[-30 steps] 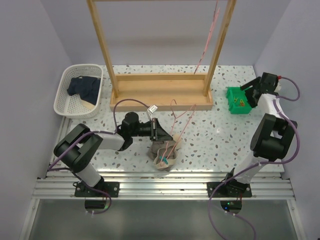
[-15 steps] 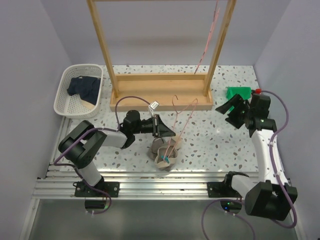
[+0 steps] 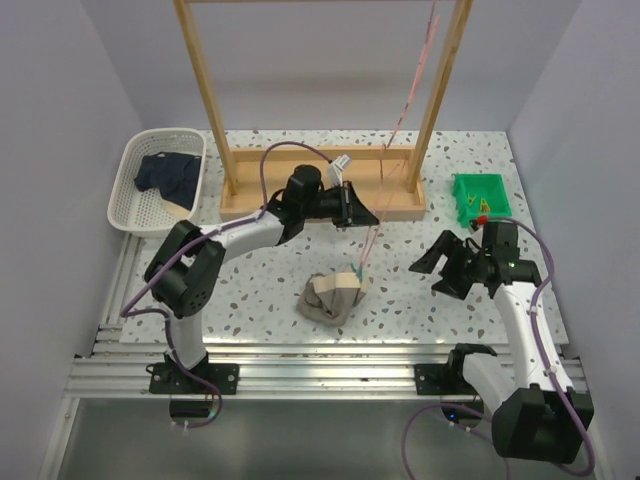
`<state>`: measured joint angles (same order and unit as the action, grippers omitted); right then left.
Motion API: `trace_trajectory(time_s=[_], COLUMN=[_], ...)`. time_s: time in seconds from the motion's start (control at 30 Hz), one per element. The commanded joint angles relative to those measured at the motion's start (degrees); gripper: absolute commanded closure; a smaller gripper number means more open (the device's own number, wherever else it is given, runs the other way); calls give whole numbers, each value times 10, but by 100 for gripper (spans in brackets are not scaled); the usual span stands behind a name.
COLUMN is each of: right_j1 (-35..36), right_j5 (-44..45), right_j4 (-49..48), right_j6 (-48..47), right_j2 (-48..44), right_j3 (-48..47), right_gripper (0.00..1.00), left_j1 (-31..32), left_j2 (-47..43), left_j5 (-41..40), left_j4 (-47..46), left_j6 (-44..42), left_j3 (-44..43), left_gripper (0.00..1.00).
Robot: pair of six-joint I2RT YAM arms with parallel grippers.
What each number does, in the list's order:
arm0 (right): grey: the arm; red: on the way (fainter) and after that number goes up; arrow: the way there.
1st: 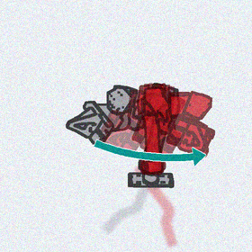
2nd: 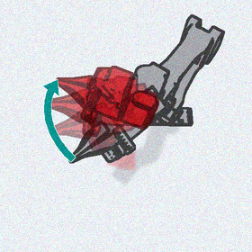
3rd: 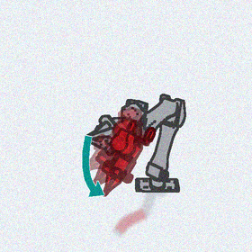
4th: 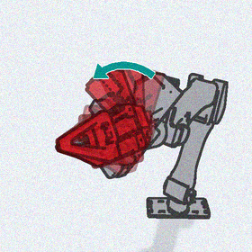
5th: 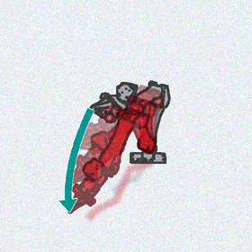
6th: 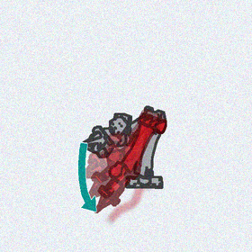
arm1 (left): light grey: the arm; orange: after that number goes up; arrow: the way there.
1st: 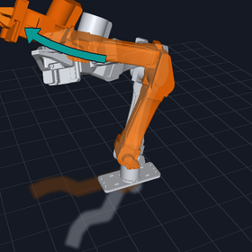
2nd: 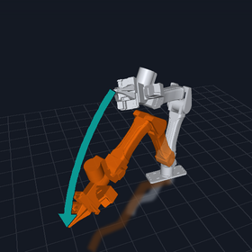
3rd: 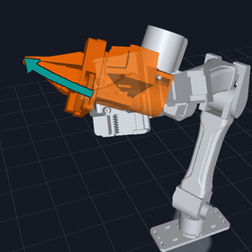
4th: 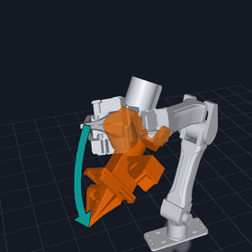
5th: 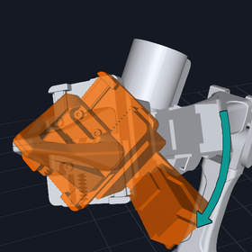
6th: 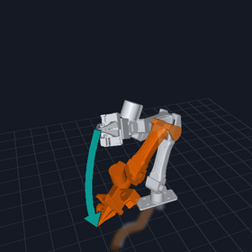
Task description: Remove the underwear clipped to the hanger
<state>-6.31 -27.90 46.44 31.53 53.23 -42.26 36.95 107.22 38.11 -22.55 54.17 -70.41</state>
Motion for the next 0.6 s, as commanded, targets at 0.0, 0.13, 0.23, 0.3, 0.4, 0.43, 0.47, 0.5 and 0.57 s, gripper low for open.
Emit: trace_trajectory(time_s=[0.0,0.13,0.23,0.3,0.4,0.43,0.47,0.5,0.57], right_j1=[3,6,12,15,29,33,41,45,59], right_j5=[-29,-44,-65,-84,-88,-91,-100,-113,-131], right_j4=[14,21,20,17,19,23,23,21,16], right_j6=[-21,-28,-35,-39,-56,-62,-61,-62,-60], right_j2=[-1,7,17,22,24,25,24,23,24], right_j3=[-1,-10,-5,3,6,6,7,10,19], right_gripper=[16,15,14,14,13,13,12,12,13], left_j1=[22,40,53,60,73,80,82,85,88], left_j2=[9,-52,-103,-122,-153,-162,-167,-170,-182], left_j5=[-16,-19,-17,-22,-26,-28,-29,-30,-40], left_j4=[129,103,33,3,-24,-26,-29,-32,-34], left_j6=[-50,-40,7,20,35,37,36,37,44], left_j3=[-17,77,171,218,252,258,266,271,282], left_gripper=[100,100,100,100,100,100,100,100,100])
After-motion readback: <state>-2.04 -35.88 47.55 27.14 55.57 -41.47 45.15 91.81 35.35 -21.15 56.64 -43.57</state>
